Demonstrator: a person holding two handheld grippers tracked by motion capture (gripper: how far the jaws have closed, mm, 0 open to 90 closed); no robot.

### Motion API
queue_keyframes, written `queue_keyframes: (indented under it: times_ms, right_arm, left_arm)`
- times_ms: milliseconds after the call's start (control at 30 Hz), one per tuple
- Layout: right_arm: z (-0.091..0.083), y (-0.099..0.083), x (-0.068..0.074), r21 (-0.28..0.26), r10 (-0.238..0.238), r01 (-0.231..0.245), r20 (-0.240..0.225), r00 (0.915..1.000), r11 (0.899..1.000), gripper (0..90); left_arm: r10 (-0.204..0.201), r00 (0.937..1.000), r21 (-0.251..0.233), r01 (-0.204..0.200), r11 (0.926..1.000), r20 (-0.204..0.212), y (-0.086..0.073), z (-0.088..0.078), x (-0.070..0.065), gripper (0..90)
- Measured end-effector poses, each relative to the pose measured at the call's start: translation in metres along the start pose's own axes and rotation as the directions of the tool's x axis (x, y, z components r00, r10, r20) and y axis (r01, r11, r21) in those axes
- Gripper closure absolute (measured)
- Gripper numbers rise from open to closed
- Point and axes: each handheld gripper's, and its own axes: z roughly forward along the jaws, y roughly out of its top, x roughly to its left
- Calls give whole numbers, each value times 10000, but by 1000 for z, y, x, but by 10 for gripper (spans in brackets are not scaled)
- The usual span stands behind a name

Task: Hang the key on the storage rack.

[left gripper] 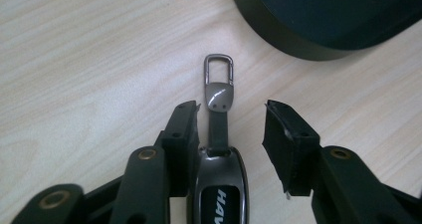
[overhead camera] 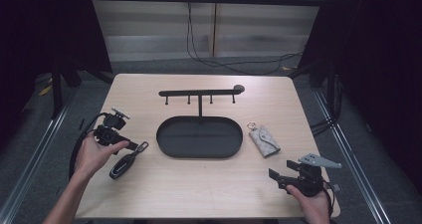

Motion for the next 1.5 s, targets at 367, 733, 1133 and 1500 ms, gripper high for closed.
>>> queue_keyframes:
  times_ms: [367, 733, 1133, 1500]
  right_arm:
    - [1, 0, 0, 107, -31, 31, 32, 10000, 9999, 189]
    - [1, 0, 0, 164, -8, 8, -8, 10000, 9999, 189]
    - [3, 0, 0, 252, -36, 37, -13, 10000, 9997, 189]
    - [3, -1, 0, 250, -61, 62, -22, 10000, 9997, 189]
  left_arm:
    - [722, 9965, 1155, -668, 9911, -432, 20, 15, -4, 543]
    - [1053, 9925, 1758, -930, 9800, -624, 26, 31, -10, 597]
    - [1158, 9909, 2410, -961, 9657, -687, 30, 48, -10, 613]
    - [1313, 9850, 2579, -989, 9611, -1117, 33, 57, -12, 650]
